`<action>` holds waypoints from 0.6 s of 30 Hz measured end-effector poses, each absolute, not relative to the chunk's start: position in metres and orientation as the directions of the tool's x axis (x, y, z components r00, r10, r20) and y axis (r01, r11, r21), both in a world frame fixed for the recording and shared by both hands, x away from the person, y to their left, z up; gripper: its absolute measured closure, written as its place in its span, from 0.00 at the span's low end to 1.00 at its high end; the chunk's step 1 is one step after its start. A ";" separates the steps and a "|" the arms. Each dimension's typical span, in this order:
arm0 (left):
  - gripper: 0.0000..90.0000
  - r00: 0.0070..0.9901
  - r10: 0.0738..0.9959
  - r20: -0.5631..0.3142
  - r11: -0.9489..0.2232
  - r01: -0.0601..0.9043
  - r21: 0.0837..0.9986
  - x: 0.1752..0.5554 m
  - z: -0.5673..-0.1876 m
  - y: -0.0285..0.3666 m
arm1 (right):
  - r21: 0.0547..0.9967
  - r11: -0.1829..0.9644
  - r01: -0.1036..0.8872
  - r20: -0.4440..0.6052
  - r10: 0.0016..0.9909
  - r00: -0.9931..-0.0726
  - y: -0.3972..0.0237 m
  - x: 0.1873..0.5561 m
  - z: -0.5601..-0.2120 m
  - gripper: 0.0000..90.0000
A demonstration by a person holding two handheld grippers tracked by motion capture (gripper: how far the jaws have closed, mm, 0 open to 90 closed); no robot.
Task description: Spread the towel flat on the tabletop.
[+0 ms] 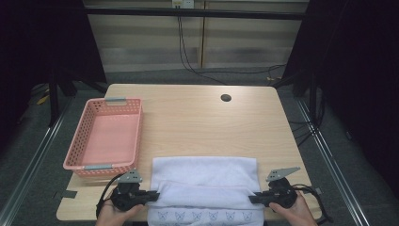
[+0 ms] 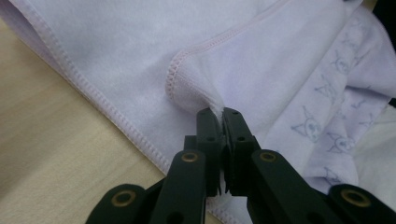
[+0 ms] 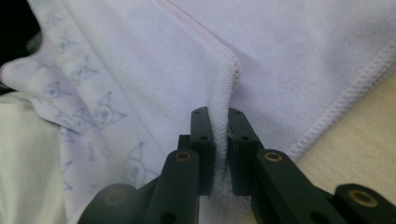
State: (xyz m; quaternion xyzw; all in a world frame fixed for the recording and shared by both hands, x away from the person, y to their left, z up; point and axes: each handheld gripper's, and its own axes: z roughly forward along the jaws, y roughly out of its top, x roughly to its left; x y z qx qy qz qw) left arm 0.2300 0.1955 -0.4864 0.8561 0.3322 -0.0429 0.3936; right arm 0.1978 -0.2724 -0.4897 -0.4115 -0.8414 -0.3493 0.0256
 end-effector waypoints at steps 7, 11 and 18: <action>0.97 0.771 0.549 -0.323 -0.489 0.610 0.624 0.238 -0.494 0.186 | 0.564 0.404 0.720 0.325 0.694 -0.643 -0.273 0.200 -0.490 0.94; 0.97 0.767 0.556 -0.321 -0.481 0.611 0.628 0.243 -0.494 0.184 | 0.566 0.383 0.730 0.329 0.707 -0.626 -0.277 0.204 -0.491 0.95; 0.97 0.750 0.603 -0.273 -0.469 0.610 0.639 0.262 -0.494 0.166 | 0.575 0.354 0.738 0.310 0.740 -0.597 -0.285 0.217 -0.492 0.95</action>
